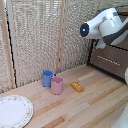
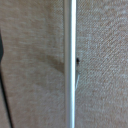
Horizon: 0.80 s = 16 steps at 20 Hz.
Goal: Propose to navigate your clamp on the clench of the first drawer. Use gentle force to register to the cabinet. Send posterior your swing mandate till over it lurks, a cup of pink essence. Fortify your grip after aiming concentric with the pink cup’s periphery. Manoeuvre the pink towards the cabinet's top. Drop your compression till the cup is resting inside.
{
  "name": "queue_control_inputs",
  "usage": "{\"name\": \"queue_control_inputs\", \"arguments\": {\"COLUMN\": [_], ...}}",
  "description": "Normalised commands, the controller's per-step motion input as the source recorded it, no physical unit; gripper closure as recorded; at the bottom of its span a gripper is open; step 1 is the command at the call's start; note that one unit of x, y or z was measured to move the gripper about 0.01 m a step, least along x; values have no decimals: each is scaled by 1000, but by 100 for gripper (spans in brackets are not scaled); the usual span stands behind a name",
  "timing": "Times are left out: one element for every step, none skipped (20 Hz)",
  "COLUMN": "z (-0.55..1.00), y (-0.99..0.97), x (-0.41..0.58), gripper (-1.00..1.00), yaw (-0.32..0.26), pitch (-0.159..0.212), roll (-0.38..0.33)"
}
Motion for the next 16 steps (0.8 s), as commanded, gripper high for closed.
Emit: {"name": "queue_control_inputs", "arguments": {"z": [0, -23, -46, 0, 0, 0, 0, 0, 0, -3, 0, 0, 0, 0, 20, 80], "y": [-840, -829, -729, -669, -640, -669, -369, -269, -220, -160, -117, -80, -66, -20, 0, 51], "x": [0, 0, 11, 71, 154, 0, 0, 0, 0, 23, 29, 89, 40, 37, 109, 131], "gripper": [-100, -100, -100, -100, -100, -100, 100, 100, 100, 100, 100, 100, 100, 100, 100, 100], "yaw": [0, 0, 0, 0, -12, 0, 15, 15, 27, 24, 50, 46, 89, 110, 108, 76], "pitch": [26, 10, 18, 16, 21, 21, 29, 0, 0, 0, 0, 0, 0, 2, 8, 14], "roll": [-40, 0, -10, 0, 0, 60, 9, 27, 24, 21, 26, 0, 49, 0, 0, -23]}}
